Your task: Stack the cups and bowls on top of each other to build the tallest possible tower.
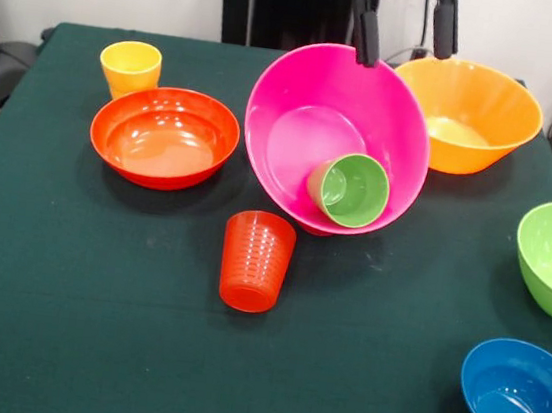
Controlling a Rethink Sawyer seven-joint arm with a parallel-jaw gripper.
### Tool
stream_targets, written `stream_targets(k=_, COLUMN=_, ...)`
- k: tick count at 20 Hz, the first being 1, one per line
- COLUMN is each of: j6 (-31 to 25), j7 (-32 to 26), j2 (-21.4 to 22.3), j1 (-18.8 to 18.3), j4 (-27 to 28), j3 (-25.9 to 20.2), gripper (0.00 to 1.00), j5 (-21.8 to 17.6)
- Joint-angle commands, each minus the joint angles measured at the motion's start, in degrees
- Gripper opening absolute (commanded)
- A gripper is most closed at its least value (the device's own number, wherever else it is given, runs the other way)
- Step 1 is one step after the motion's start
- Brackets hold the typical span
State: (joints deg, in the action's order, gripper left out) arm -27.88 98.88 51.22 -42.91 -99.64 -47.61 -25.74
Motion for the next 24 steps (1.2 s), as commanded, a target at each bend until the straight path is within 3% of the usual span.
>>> stream_targets(k=1, j6=-4.26, j7=-5.3, j2=-2.91, j1=1.27, j4=-1.48, j3=-0.61, gripper=1.0, j5=-1.76)
stream_targets(k=14, j6=-2.27, j7=-2.62, j2=-6.75, j1=3.36, j4=-0.4, j3=0.77, gripper=1.0, j5=-2.14)
stream_targets(k=24, j6=1.85, j7=6.82, j2=-6.32, j1=10.06, j4=-0.27, j3=4.75, gripper=1.0, j5=-0.72)
